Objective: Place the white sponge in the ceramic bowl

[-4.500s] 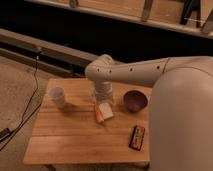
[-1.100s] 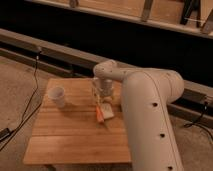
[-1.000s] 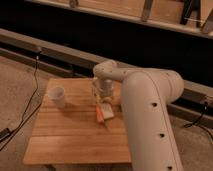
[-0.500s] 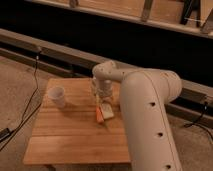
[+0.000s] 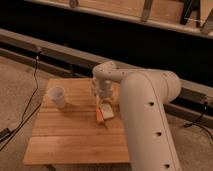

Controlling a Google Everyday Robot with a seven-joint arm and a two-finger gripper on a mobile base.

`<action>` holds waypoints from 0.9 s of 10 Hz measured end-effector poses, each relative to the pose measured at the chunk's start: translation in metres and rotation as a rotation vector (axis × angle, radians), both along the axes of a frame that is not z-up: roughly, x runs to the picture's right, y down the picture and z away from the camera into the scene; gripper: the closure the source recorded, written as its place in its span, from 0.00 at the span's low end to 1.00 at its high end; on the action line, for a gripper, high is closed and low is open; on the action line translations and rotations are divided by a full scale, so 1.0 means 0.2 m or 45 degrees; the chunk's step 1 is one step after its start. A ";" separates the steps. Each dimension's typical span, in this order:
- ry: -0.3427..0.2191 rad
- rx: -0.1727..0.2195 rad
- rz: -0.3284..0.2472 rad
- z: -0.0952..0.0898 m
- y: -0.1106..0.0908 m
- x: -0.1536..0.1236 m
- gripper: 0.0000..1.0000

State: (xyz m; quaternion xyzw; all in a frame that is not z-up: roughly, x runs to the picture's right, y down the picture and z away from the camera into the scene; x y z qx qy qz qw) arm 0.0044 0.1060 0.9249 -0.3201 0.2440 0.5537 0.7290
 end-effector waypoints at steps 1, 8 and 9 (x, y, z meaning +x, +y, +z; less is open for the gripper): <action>0.000 -0.002 -0.003 0.00 0.01 0.00 0.36; -0.002 0.006 0.005 0.00 0.00 -0.01 0.98; 0.005 0.010 0.008 0.00 -0.01 0.01 1.00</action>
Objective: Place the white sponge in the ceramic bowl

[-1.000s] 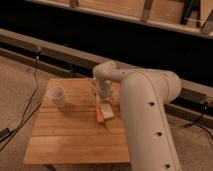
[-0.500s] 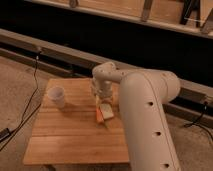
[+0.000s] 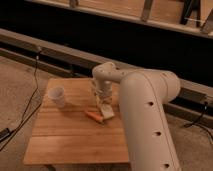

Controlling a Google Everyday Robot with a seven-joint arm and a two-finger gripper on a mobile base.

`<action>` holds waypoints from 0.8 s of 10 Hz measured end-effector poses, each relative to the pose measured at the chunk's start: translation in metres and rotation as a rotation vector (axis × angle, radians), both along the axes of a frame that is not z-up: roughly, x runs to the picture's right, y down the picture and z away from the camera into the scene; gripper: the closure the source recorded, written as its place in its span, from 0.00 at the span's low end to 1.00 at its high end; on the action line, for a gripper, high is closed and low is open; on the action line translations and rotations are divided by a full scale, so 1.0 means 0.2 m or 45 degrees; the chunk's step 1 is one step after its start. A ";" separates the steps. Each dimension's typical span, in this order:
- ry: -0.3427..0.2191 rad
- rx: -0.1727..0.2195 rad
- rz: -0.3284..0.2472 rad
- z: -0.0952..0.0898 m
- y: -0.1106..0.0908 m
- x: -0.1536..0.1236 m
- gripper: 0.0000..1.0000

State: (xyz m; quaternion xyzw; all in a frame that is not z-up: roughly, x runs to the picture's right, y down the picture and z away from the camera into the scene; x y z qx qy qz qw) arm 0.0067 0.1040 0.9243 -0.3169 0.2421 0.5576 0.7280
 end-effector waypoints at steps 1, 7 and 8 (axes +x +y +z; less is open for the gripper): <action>0.006 0.010 0.005 -0.01 -0.02 0.02 1.00; 0.013 0.052 0.013 -0.08 -0.09 0.04 1.00; 0.015 0.061 0.011 -0.09 -0.11 0.04 1.00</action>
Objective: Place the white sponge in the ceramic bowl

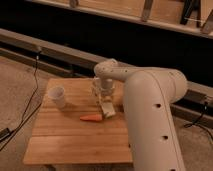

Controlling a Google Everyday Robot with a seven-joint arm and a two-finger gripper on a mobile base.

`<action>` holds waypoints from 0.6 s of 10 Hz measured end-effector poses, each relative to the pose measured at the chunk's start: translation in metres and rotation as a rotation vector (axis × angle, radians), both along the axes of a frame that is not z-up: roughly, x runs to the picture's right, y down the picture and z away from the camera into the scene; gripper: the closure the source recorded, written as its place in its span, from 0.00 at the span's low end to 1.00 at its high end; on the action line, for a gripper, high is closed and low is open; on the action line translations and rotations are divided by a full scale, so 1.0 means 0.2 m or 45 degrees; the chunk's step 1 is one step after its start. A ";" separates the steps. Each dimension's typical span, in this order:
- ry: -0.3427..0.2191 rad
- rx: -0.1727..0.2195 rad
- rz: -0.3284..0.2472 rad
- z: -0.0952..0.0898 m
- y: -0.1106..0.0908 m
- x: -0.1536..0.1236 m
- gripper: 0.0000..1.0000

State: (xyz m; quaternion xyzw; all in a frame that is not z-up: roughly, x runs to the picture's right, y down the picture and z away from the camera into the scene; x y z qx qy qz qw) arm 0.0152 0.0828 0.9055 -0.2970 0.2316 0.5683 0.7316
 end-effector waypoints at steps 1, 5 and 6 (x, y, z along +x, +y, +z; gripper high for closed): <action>0.002 0.010 -0.002 -0.03 -0.03 0.00 1.00; 0.037 0.018 -0.069 -0.19 -0.17 -0.03 1.00; 0.046 0.023 -0.074 -0.23 -0.22 -0.03 1.00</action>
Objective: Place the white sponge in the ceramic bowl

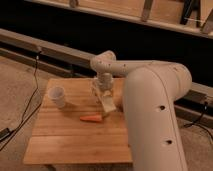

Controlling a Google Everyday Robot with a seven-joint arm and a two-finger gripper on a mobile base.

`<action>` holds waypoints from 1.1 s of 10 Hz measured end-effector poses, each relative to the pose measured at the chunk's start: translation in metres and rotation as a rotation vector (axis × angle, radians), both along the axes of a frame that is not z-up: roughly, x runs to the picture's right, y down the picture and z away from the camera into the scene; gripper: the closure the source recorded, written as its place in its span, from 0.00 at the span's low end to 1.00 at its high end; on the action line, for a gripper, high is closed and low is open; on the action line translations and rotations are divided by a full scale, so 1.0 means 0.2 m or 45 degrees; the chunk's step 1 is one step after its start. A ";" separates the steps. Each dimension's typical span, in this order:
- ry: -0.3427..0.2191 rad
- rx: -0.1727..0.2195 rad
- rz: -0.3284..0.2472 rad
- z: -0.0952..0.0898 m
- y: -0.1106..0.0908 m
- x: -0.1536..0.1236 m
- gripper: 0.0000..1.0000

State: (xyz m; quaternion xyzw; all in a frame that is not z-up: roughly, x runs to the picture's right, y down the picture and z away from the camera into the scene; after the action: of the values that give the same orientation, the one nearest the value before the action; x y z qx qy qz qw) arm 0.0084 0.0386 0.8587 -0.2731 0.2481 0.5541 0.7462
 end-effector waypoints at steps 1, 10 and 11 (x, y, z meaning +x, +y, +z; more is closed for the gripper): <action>0.010 0.013 0.000 -0.04 -0.05 0.01 1.00; 0.165 0.112 0.070 -0.21 -0.30 0.38 1.00; 0.194 0.123 0.101 -0.22 -0.30 0.45 1.00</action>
State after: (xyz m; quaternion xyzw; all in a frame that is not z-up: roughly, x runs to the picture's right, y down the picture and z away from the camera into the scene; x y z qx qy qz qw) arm 0.0983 -0.0219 0.8139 -0.2036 0.2661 0.6135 0.7151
